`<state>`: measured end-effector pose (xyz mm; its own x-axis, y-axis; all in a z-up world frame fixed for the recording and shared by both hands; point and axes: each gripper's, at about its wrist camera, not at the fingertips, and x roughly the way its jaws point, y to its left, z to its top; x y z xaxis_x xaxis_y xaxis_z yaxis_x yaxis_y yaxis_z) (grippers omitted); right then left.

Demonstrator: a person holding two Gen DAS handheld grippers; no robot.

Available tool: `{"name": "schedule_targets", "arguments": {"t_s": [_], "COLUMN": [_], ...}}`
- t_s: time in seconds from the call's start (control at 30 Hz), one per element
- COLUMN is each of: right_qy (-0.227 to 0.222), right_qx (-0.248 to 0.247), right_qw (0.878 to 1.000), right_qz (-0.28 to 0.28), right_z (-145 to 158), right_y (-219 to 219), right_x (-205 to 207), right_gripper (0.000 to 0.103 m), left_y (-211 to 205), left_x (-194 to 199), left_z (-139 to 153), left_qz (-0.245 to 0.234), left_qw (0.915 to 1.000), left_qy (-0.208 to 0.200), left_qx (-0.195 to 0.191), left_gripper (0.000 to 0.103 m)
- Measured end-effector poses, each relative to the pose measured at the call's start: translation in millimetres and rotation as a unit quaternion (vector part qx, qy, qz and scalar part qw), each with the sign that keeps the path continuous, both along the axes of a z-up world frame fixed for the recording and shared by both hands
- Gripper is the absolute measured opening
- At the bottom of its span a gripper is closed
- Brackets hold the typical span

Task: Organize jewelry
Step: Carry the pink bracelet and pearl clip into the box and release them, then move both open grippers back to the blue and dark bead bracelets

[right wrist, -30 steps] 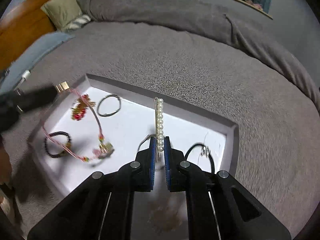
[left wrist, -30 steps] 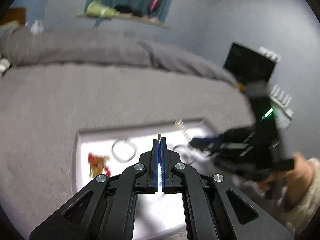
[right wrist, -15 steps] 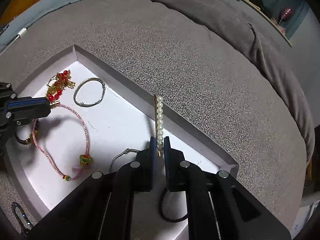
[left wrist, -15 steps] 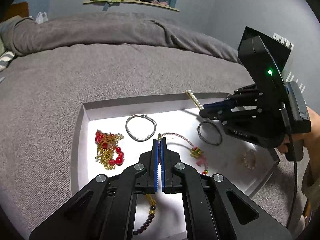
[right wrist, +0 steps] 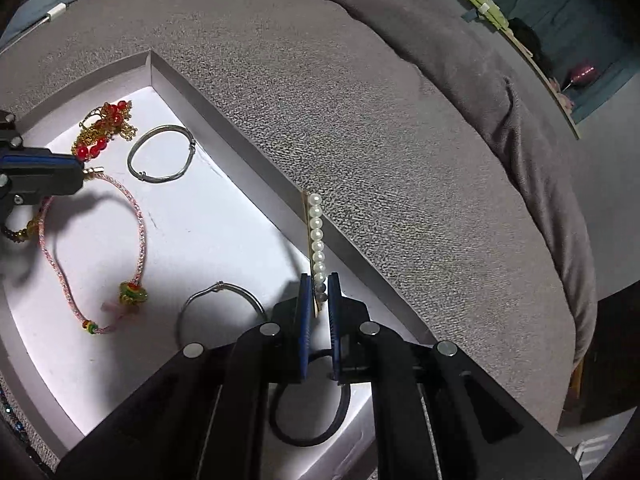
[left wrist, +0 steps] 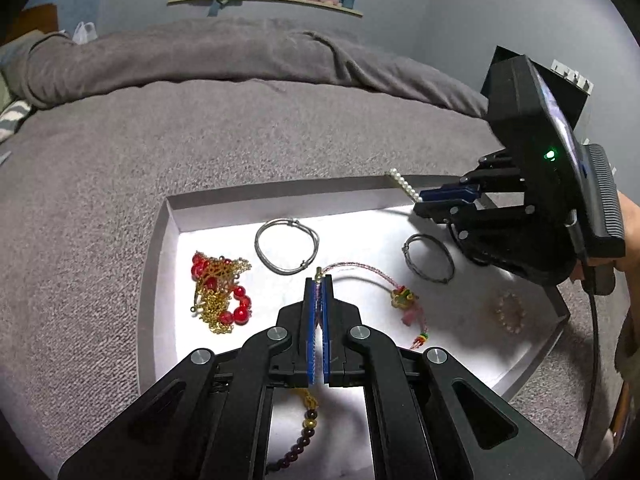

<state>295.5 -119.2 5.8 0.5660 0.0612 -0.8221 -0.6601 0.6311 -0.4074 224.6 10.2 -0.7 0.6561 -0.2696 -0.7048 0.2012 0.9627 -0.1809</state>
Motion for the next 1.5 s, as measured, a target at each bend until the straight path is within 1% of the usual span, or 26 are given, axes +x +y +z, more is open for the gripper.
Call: {"name": "schedule_targets", "arguments": {"t_s": [0.1,0.13,0.17,0.2,0.3,0.33,0.37,0.47,0.53,0.63,0.7,0.73,0.83,0.9,0.93,0.97,1.03,1.1,1.13,1.23,1.3,1.4,1.5], "right_qy": [0.000,0.001,0.001,0.002,0.001,-0.002,-0.003,-0.005,-0.009,-0.011,-0.012,-0.015,-0.016,-0.014,-0.016,-0.019,-0.018,-0.019,-0.020,-0.027,-0.024,-0.030,-0.034], "right_qx": [0.005,0.008,0.011,0.013,0.020,0.022,0.024,0.036,0.058,0.090,0.104,0.112,0.129,0.150,0.157,0.167,0.192,0.205,0.208,0.222,0.232,0.240,0.254], "right_qw": [1.000,1.000,1.000,1.000,1.000,1.000,1.000,0.999,0.997,0.994,0.992,0.991,0.988,0.984,0.983,0.981,0.976,0.973,0.972,0.968,0.965,0.961,0.955], "right_qz": [-0.004,-0.006,-0.008,-0.009,-0.013,-0.015,-0.018,-0.031,-0.043,-0.055,-0.065,-0.072,-0.086,-0.092,-0.094,-0.098,-0.102,-0.105,-0.105,-0.111,-0.119,-0.135,-0.150], "right_z": [0.2,0.7,1.2,1.4,4.4,6.0,7.6,17.6,28.8,43.6,50.7,54.7,62.7,68.8,71.1,74.1,78.0,78.9,79.5,78.8,76.7,71.2,65.9], "right_y": [-3.7,-4.2,-6.3,-6.4,-10.0,-11.3,-13.2,-20.6,-26.9,-34.9,-40.7,-44.0,-52.5,-59.4,-61.6,-65.5,-72.2,-76.7,-79.5,-86.4,-91.2,-98.5,-104.5], "right_x": [0.2,0.2,-0.1,0.1,-0.6,-0.9,-1.6,-7.0,-15.0,-31.4,-42.3,-50.1,-69.8,-87.6,-93.9,-104.6,-123.8,-138.5,-149.8,-172.7,-183.3,-199.7,-210.9], "right_gripper": [0.009,0.009,0.009,0.011,0.016,0.021,0.024,0.024,0.024,0.024,0.024,0.024,0.026,0.026,0.028,0.034,0.042,0.042,0.045,0.056,0.056,0.064,0.066], "left_y": [-1.1,-1.2,-1.0,-0.4,-0.8,-0.9,-0.5,-3.9,-6.2,-10.3,-11.6,-12.2,-13.0,-12.7,-12.9,-12.0,-11.2,-12.9,-13.9,-14.5,-15.2,-16.1,-15.9], "left_x": [1.8,2.3,2.5,1.6,-0.6,-1.3,-1.6,-6.3,-13.5,-29.3,-40.1,-44.4,-62.8,-76.8,-81.8,-88.0,-97.5,-104.8,-109.1,-120.7,-128.5,-135.5,-143.5], "left_z": [-2.7,-3.0,-1.9,-1.0,2.3,2.5,2.2,8.1,14.9,27.2,37.0,39.9,50.3,55.2,56.0,56.5,55.7,53.0,51.7,50.8,51.2,50.4,49.5], "left_qz": [-0.002,0.000,0.004,0.005,0.003,0.002,0.002,0.002,0.001,0.002,0.002,0.001,0.010,0.015,0.018,0.023,0.029,0.034,0.037,0.039,0.039,0.039,0.041], "left_qw": [1.0000,0.9999,0.9999,0.9999,0.9999,0.9999,0.9999,0.9997,0.9996,0.9988,0.9985,0.9984,0.9975,0.9969,0.9967,0.9965,0.9961,0.9954,0.9950,0.9948,0.9946,0.9943,0.9940], "left_qy": [0.004,0.005,0.001,-0.002,-0.009,-0.010,-0.010,-0.015,-0.021,-0.039,-0.048,-0.051,-0.065,-0.073,-0.075,-0.077,-0.080,-0.081,-0.080,-0.081,-0.084,-0.086,-0.087], "left_qx": [0.007,0.009,0.012,0.012,0.012,0.012,0.014,0.020,0.019,0.030,0.027,0.024,0.025,0.024,0.023,0.023,0.026,0.039,0.046,0.047,0.046,0.048,0.051], "left_gripper": [0.006,0.014,0.026,0.030,0.032,0.032,0.032,0.032,0.032,0.038,0.038,0.039,0.052,0.055,0.057,0.062,0.065,0.065,0.065,0.067,0.069,0.072,0.074]}}
